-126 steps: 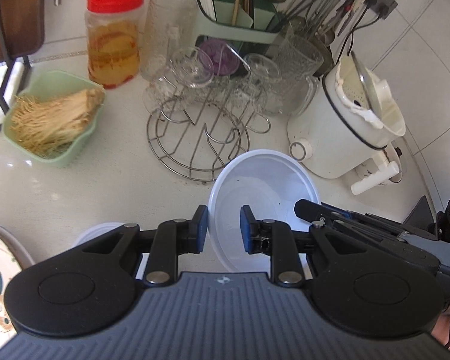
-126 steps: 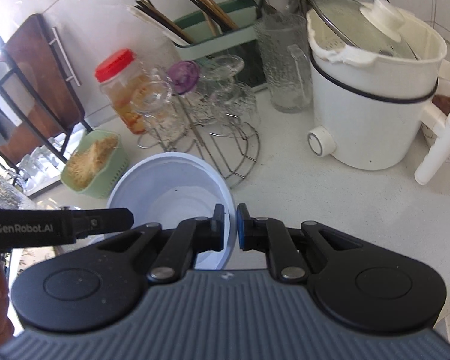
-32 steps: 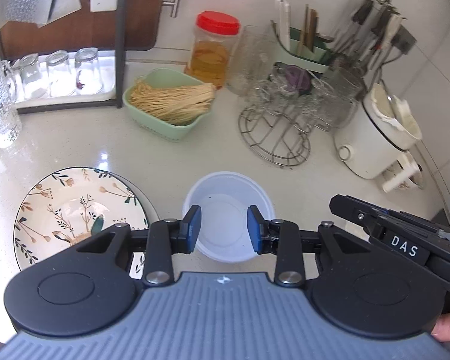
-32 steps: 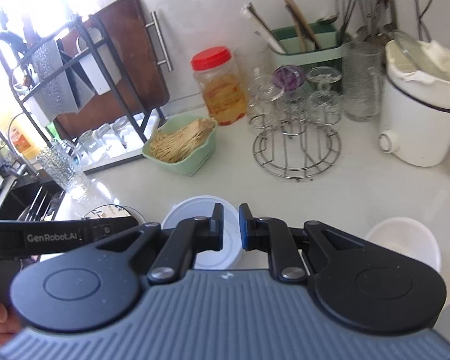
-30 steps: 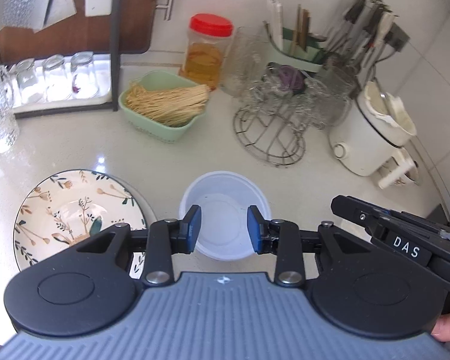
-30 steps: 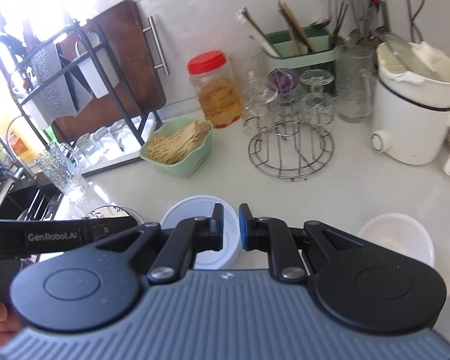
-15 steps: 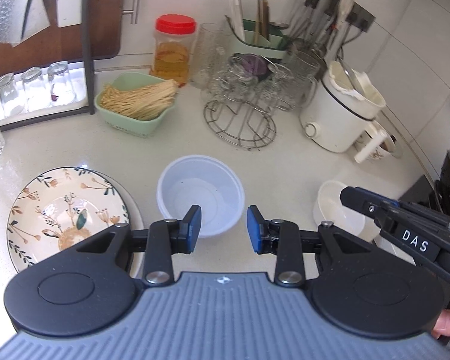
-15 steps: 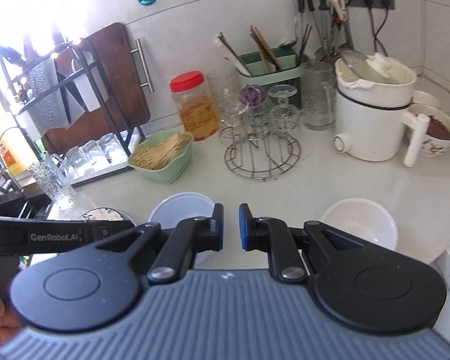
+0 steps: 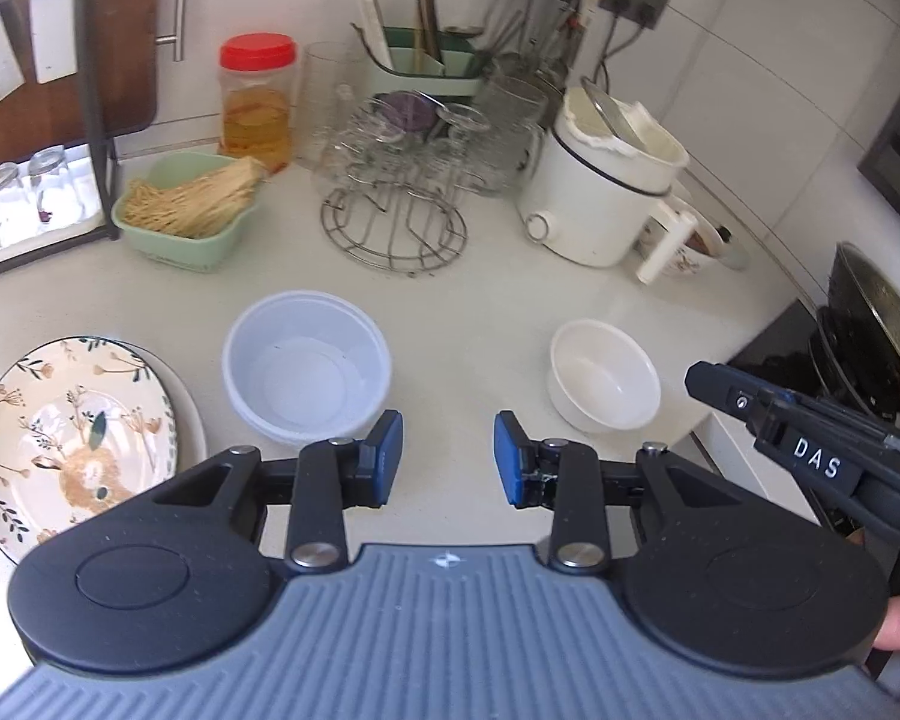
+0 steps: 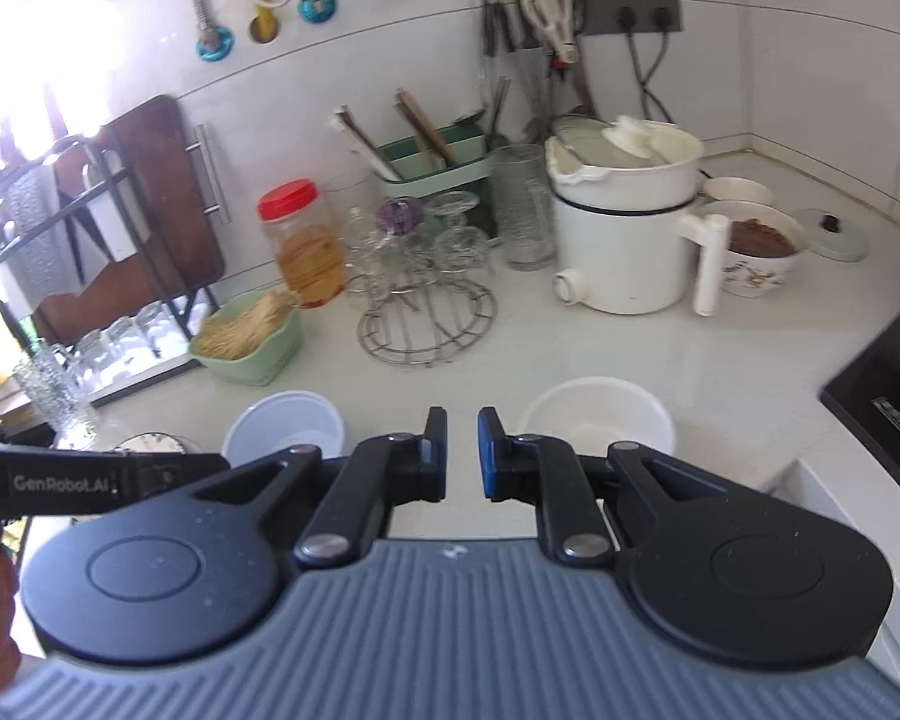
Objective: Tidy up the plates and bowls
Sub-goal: 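Move the open right tool toward the white ceramic bowl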
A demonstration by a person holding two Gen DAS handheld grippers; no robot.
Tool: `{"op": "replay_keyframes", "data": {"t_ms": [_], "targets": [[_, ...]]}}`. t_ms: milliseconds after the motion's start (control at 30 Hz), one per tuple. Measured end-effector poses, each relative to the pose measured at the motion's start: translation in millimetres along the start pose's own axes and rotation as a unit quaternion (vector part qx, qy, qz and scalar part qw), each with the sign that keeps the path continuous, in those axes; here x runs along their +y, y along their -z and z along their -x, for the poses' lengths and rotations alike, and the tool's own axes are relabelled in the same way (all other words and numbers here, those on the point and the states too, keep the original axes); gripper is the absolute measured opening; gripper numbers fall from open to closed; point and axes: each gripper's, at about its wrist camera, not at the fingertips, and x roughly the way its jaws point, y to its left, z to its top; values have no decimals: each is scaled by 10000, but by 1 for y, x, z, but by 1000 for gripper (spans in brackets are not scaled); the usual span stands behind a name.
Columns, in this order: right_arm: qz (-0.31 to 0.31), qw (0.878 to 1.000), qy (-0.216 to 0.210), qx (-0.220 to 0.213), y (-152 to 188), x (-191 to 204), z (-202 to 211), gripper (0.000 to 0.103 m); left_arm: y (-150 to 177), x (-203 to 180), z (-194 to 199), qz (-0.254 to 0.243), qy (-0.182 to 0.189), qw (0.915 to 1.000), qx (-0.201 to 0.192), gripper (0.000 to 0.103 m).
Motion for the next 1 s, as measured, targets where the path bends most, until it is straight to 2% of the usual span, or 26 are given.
{"op": "replay_keyframes", "data": {"t_ms": [400, 667, 1000], "targets": [[-444, 9984, 341, 101, 18, -34, 2, 15, 2, -37, -23, -499, 222, 9982, 262, 39], [-607, 9959, 610, 267, 18, -58, -15, 15, -18, -48, -58, -663, 253, 9966, 420, 43], [-588, 9941, 689, 588, 0, -86, -56, 15, -46, -60, -110, -680, 327, 9953, 602, 47]]}}
